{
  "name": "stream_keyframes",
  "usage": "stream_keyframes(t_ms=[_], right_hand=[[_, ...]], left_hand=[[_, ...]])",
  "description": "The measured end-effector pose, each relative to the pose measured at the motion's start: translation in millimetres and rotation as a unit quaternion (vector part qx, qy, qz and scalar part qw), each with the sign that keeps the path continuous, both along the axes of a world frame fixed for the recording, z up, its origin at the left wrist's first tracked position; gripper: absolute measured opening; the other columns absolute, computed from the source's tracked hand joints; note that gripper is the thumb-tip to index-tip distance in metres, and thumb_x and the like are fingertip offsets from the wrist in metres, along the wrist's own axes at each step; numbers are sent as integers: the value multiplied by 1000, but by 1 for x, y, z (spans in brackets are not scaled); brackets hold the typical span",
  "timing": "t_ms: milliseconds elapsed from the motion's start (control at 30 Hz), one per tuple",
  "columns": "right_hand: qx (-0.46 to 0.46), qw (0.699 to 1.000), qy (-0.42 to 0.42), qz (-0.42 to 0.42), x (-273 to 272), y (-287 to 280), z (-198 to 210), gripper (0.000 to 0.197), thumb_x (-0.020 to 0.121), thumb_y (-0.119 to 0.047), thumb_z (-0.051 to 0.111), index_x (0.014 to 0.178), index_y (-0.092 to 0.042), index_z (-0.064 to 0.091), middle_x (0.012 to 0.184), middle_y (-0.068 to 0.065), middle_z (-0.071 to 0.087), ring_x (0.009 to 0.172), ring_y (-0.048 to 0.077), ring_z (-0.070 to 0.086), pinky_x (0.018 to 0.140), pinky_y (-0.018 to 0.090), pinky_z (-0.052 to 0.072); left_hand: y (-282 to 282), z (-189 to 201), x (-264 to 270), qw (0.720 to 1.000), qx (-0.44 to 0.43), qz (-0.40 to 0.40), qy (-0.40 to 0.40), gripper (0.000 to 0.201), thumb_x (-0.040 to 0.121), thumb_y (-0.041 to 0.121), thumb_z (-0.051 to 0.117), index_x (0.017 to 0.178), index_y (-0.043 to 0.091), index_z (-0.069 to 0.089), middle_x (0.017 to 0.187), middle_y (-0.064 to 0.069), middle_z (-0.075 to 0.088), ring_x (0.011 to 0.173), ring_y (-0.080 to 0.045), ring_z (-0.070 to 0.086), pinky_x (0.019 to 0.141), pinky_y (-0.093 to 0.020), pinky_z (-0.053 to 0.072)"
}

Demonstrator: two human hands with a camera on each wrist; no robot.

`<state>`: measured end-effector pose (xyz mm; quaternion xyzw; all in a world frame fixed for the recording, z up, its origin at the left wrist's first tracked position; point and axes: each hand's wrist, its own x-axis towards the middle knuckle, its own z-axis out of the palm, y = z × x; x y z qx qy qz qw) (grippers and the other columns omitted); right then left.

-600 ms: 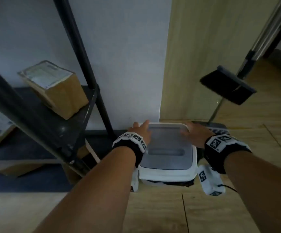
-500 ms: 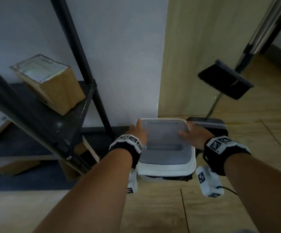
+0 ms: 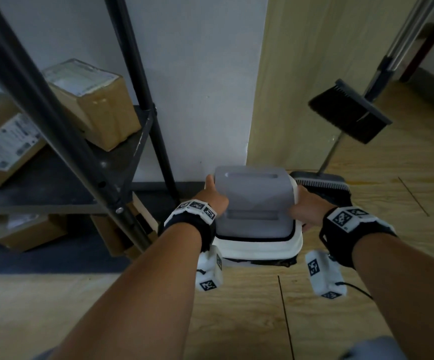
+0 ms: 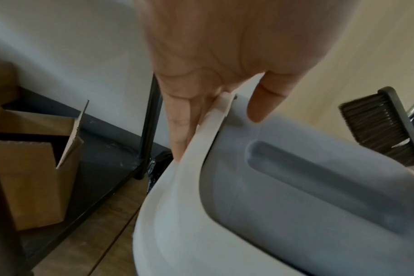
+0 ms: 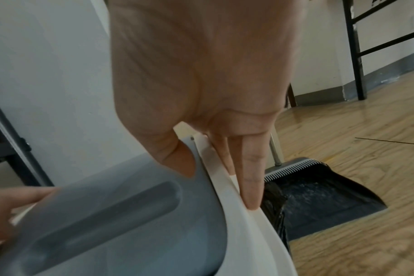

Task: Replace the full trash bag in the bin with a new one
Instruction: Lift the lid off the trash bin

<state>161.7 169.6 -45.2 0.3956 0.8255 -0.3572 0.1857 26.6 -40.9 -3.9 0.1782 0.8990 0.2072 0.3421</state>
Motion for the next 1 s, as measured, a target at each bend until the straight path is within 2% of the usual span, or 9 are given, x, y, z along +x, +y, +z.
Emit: stream_keyframes(t_ms=[133,267,367,467,567,700,800,933,1000], right_hand=[[35,999,3,13,4,-25,11,64,82,-29,61,135,-32,25,108,13,62,84,34,68,56,40,60],[100,994,-37,5,16,-48,10,50,91,-12,53,135,-3,31,115,25,58,97,41,61,70,44,54],[137,990,-10,-20,30,-63,14,9,91,-9,48,89,-2,53,83,19,57,72,31,57,57,32,42],[124,991,-6,-40,41,-70,13,35,92,-9,50,58,-9,46,61,13,51,54,24,47,47,27,33],[99,994,0,-38,48,-68,19,28,89,-13,58,65,0,61,78,21,70,70,33,67,55,32,45],[45,997,4,-58,36,-57,16,27,89,-16,58,78,7,68,79,25,72,71,39,71,65,44,57],[30,997,6,-70,26,-48,19,20,89,-10,53,73,-1,60,79,22,66,75,42,67,60,33,51],[17,997,-1,-71,17,-39,23,20,87,-11,58,77,4,65,82,26,72,70,34,72,77,49,58],[33,997,15,-73,14,-41,27,19,86,-11,54,72,0,61,80,28,72,68,35,73,73,48,58]], left_hand=[[-19,1,3,999,-15,-33,20,94,76,21,48,147,40,-9,132,-14,55,107,-36,60,97,-47,48],[-45,-14,17,999,-9,-25,19,101,77,15,50,145,39,-21,134,-17,52,104,-33,61,93,-47,51],[-51,-31,20,999,-32,-24,33,93,77,15,54,148,28,-5,132,-17,53,108,-35,60,94,-50,49],[-50,-42,15,996,-50,-42,62,62,73,20,52,132,15,31,114,-15,61,97,-35,61,86,-51,53],[-51,-39,25,996,-7,-21,81,40,75,24,46,115,16,48,112,-13,63,95,-36,63,84,-49,54],[-49,-28,27,997,9,-7,79,28,84,24,51,108,13,58,107,-10,65,91,-32,61,81,-35,51],[-44,-28,16,996,-16,-2,90,32,81,31,58,102,8,62,103,-12,68,82,-29,60,69,-30,46],[-34,-39,8,997,-33,32,60,54,80,33,64,124,7,45,116,-13,60,100,-31,61,77,-34,48],[-32,-44,9,997,-26,56,53,63,82,30,62,133,6,34,122,-14,56,106,-33,59,78,-37,47]])
